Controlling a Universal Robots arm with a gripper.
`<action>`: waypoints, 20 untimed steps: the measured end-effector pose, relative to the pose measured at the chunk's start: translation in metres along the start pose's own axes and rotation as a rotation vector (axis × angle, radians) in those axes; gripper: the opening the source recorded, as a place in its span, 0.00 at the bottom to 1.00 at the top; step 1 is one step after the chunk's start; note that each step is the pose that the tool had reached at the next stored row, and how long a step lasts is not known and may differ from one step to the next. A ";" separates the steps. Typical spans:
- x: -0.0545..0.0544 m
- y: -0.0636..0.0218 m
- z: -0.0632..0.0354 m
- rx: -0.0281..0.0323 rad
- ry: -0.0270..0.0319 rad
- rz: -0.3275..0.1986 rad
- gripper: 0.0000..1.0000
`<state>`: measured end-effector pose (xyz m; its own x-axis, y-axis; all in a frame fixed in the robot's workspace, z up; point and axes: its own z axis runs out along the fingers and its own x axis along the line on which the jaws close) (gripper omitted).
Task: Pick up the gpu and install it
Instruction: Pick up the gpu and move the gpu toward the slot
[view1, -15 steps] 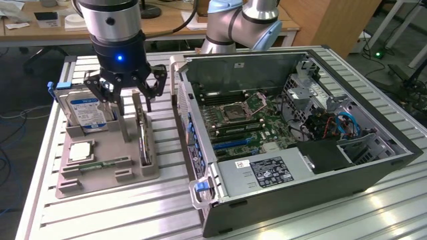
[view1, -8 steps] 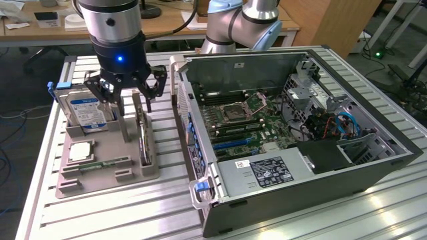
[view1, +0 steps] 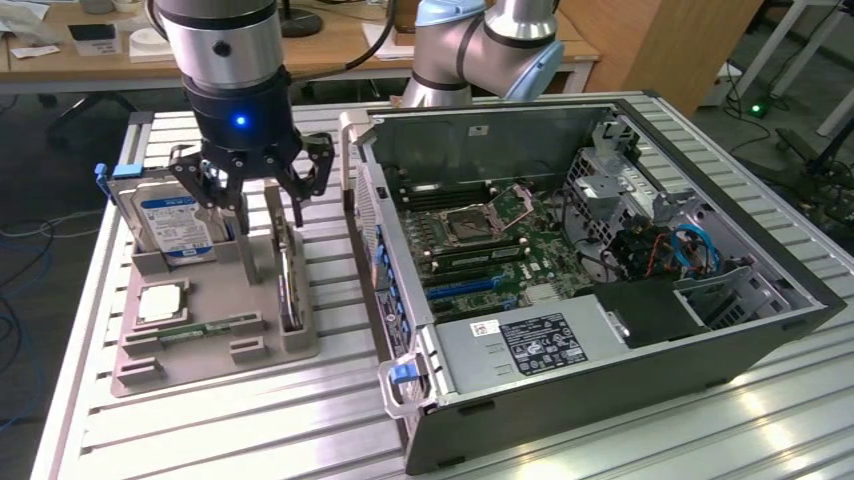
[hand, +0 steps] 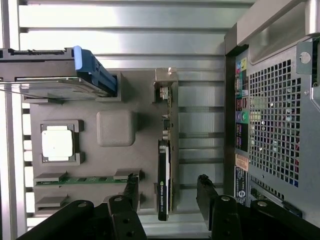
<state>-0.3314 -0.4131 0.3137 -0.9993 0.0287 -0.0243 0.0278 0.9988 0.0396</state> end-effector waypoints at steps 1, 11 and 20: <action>0.000 -0.0004 0.0003 0.0000 0.0000 0.000 0.59; 0.000 -0.0042 0.0044 0.0004 0.0001 0.000 0.59; 0.000 -0.0075 0.0084 0.0004 0.0000 0.000 0.59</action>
<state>-0.3313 -0.4202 0.3051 -0.9993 0.0288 -0.0242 0.0278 0.9988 0.0392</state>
